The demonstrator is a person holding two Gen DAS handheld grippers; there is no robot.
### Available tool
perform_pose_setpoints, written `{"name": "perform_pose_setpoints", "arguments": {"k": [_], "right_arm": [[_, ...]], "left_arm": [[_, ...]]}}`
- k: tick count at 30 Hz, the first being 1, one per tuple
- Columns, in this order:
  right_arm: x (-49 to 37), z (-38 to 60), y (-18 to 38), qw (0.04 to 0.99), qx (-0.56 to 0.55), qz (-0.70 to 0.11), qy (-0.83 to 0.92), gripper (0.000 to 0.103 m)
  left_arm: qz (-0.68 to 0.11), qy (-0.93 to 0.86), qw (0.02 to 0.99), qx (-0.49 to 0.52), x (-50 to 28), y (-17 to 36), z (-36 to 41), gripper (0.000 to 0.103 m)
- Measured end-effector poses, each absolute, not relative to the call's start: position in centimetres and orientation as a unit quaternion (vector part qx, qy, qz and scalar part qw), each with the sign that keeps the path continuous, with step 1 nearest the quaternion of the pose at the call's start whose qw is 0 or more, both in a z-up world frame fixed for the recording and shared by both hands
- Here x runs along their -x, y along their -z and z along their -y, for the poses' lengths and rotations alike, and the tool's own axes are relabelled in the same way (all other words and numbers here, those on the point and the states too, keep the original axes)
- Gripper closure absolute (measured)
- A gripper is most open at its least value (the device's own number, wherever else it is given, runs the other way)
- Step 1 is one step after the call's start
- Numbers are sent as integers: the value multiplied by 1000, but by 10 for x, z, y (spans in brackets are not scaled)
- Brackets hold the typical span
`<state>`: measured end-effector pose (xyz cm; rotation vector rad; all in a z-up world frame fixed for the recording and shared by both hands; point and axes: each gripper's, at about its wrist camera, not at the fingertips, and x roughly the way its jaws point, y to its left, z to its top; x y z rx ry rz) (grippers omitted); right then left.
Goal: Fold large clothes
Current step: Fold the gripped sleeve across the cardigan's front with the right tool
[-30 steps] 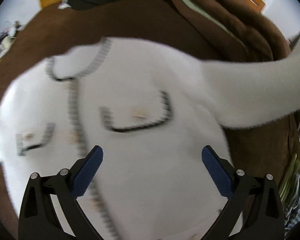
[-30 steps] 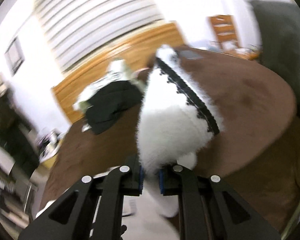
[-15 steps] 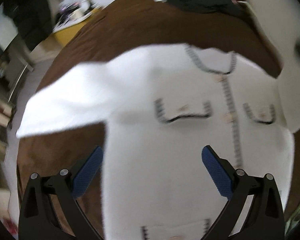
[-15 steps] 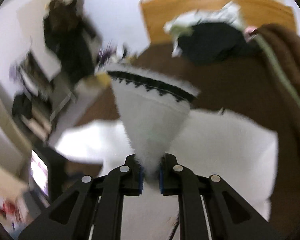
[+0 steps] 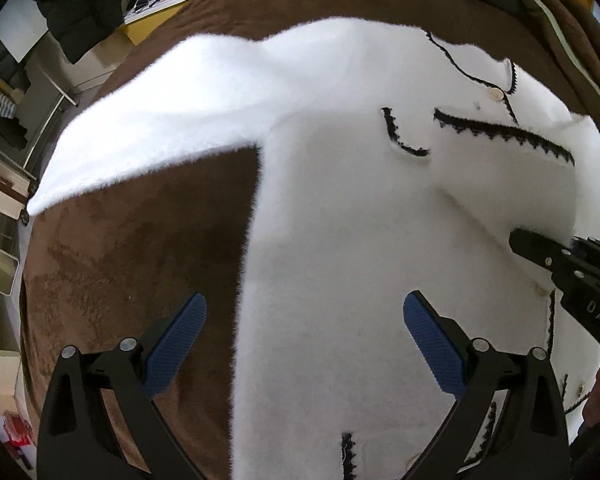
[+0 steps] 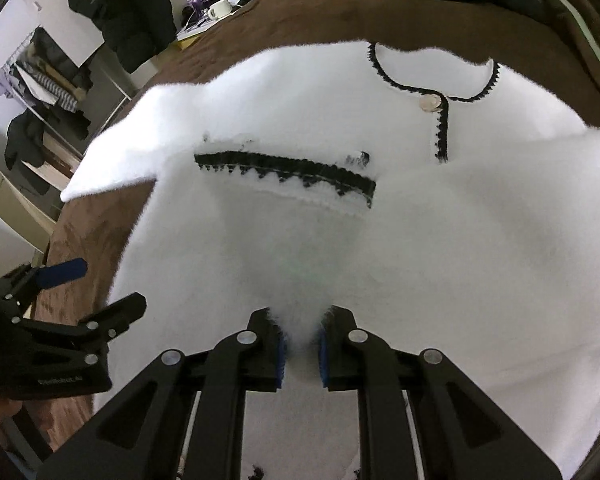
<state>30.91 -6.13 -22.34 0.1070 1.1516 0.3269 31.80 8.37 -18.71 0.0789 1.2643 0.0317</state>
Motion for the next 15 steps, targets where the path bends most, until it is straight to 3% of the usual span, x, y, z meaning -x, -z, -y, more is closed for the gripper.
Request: {"name": "perform_pose_setpoints", "arguments": {"k": [2, 5, 15], "right_arm": [[-312, 75, 218, 824, -51, -543, -154, 86], [-313, 78, 215, 821, -51, -546, -157, 42], [-277, 184, 167, 856, -144, -490, -75, 41]], "left_arm": [[-587, -15, 809, -36, -321, 181, -82, 6], [-578, -19, 815, -34, -323, 168, -82, 6], [-543, 17, 839, -44, -334, 122, -60, 6]]}}
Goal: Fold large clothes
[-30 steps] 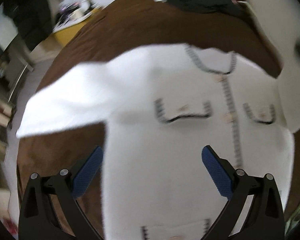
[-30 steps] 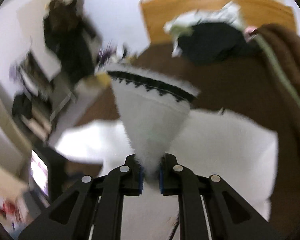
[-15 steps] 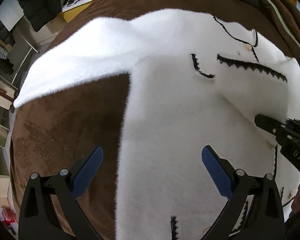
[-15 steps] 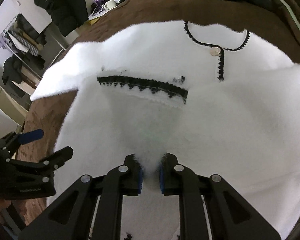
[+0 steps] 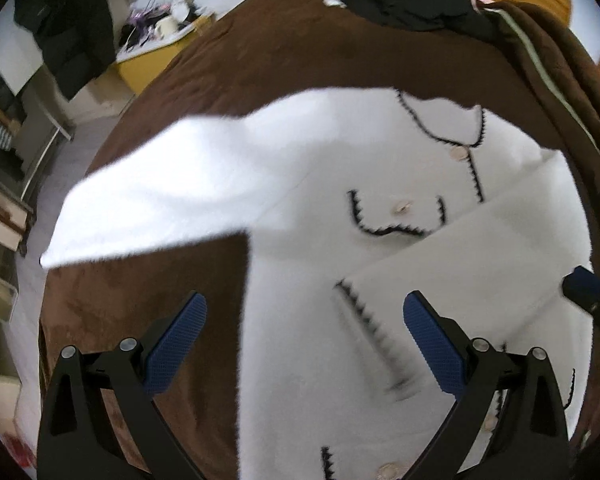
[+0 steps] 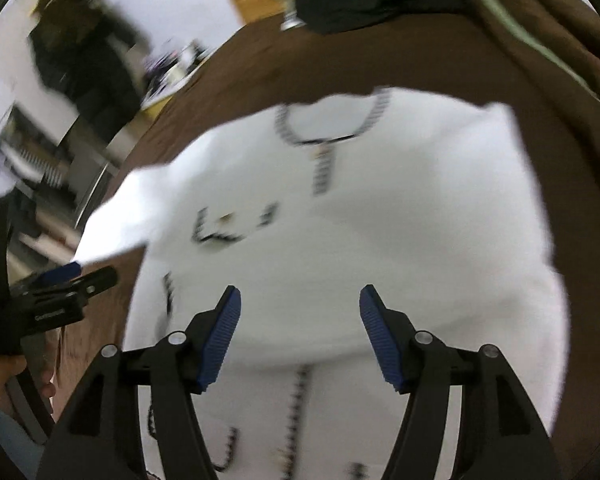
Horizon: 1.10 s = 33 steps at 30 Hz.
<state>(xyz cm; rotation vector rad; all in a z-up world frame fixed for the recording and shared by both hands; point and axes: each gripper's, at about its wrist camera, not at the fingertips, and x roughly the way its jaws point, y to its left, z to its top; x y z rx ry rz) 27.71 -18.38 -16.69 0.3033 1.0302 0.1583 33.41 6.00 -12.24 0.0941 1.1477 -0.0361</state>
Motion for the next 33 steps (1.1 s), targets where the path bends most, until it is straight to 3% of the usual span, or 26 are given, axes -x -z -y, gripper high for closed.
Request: {"name": "perform_pose_setpoints", "arguments": {"k": [7, 12, 16, 20, 24, 25, 26, 33], "right_arm": [[-263, 280, 194, 844, -256, -470, -9, 41], [-264, 311, 232, 829, -310, -465, 2, 44], [-267, 325, 249, 823, -356, -443, -11, 45], [-280, 328, 265, 810, -395, -432, -30, 64], [-300, 324, 271, 798, -428, -420, -58, 68], [-304, 325, 271, 798, -431, -416, -61, 74], [-309, 326, 270, 798, -442, -404, -69, 88], [-310, 353, 231, 838, -413, -354, -40, 88]], "left_arm": [[-554, 67, 829, -24, -334, 157, -14, 6], [-586, 52, 809, -3, -331, 214, 8, 6], [-582, 41, 812, -18, -326, 228, 17, 6], [-583, 39, 811, -15, -325, 227, 18, 6], [-584, 32, 811, -23, -324, 225, 21, 6], [-584, 30, 811, -25, -325, 224, 23, 6], [-581, 26, 813, -29, -325, 222, 25, 6], [-572, 20, 818, -61, -331, 219, 43, 6]]}}
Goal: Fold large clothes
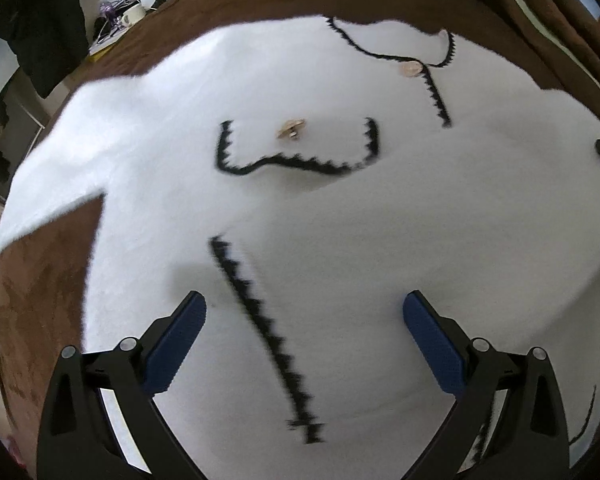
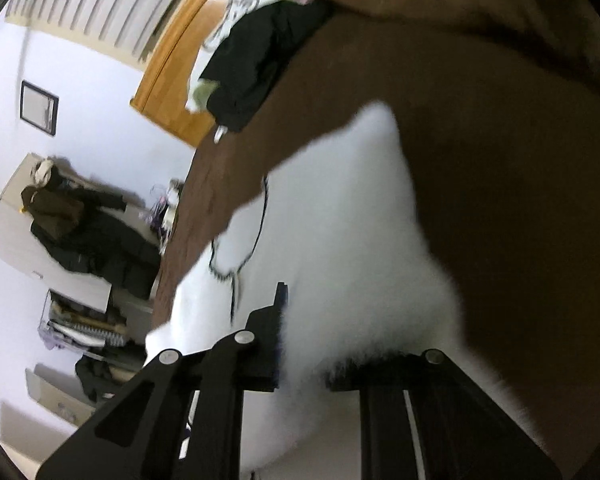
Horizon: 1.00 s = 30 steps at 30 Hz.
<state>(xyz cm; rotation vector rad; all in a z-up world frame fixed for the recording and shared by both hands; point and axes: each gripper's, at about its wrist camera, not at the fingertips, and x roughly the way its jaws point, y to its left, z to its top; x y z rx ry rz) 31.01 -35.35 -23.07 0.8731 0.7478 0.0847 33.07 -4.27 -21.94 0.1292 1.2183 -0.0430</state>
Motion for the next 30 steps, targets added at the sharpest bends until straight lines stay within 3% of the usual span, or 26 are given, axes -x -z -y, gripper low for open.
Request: {"name": "perform_pose_setpoints", "arguments": {"k": [5, 9, 16, 19, 22, 24, 25, 26, 30], "right_arm": [[-314, 383, 254, 808, -440, -393, -5, 83], [-309, 389, 281, 801, -436, -410, -1, 85], [-311, 389, 281, 814, -407, -413, -7, 85], [-312, 386, 273, 814, -393, -428, -8, 81], [-311, 374, 256, 816, -360, -453, -3, 59], [-307, 360, 242, 828, -315, -465, -2, 34], [-305, 354, 236, 832, -292, -471, 1, 29], [-301, 345, 228, 837, -259, -482, 4, 25], [-281, 313, 207, 843, -158, -513, 14, 25]], "left_arm": [[-575, 17, 816, -62, -333, 227, 58, 6], [-574, 12, 819, -14, -327, 234, 46, 5], [-567, 12, 823, -22, -321, 235, 50, 5], [-573, 12, 819, -20, -325, 234, 51, 6], [-583, 13, 812, -16, -334, 223, 45, 6], [-577, 13, 817, -7, -336, 204, 36, 6], [-572, 6, 820, -6, -335, 194, 31, 6], [-569, -6, 823, -6, -336, 181, 23, 6], [-551, -41, 833, 26, -338, 143, -18, 6]]}}
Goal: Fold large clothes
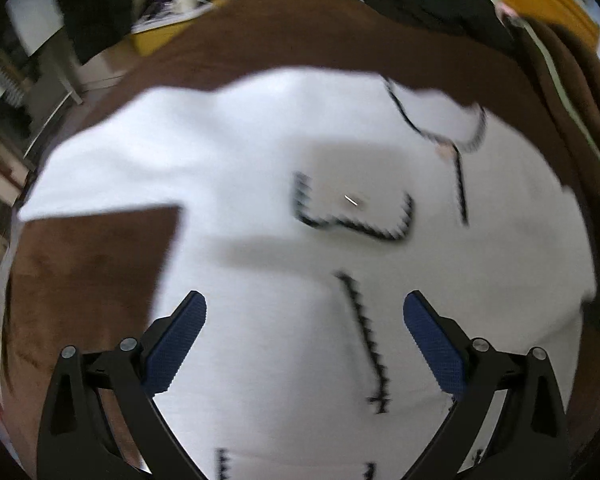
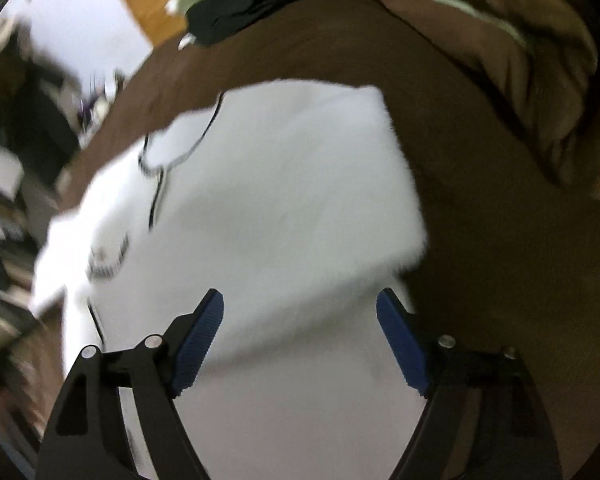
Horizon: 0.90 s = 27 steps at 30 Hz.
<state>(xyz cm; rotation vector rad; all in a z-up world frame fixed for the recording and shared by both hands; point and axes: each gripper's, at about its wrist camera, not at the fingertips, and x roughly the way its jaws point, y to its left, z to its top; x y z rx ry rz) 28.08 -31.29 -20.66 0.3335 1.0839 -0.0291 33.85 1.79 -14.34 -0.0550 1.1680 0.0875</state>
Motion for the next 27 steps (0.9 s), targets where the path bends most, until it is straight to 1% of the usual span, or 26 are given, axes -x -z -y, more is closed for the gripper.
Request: {"name": "perform_pose_setpoints", "arguments": {"k": [3, 6, 12, 15, 17, 19, 21, 22, 27], "right_arm": [[-263, 290, 193, 847, -124, -516, 15, 21], [-252, 261, 186, 852, -119, -509, 19, 21], [-255, 193, 180, 869, -106, -482, 13, 21], [-265, 156, 183, 874, -92, -477, -5, 21], [-275, 131, 187, 872, -86, -482, -24, 21], [-282, 111, 191, 867, -86, -488, -43, 21], [-287, 94, 193, 865, -80, -493, -55, 21], [-290, 85, 195, 864, -76, -495, -61, 21], [-294, 55, 206, 852, -64, -513, -81, 21]], "left_arm": [[-540, -62, 837, 59, -342, 133, -60, 6], [-524, -90, 843, 86, -344, 133, -107, 6], [-505, -120, 842, 144, -346, 165, -197, 7], [-495, -133, 835, 199, -344, 187, -239, 7], [-476, -147, 833, 240, -341, 201, -267, 15], [-462, -157, 825, 285, -334, 215, -293, 15], [-449, -152, 816, 332, -331, 228, -312, 19], [-439, -149, 816, 345, -331, 231, -318, 19], [-419, -147, 830, 336, -347, 234, -333, 21]]}}
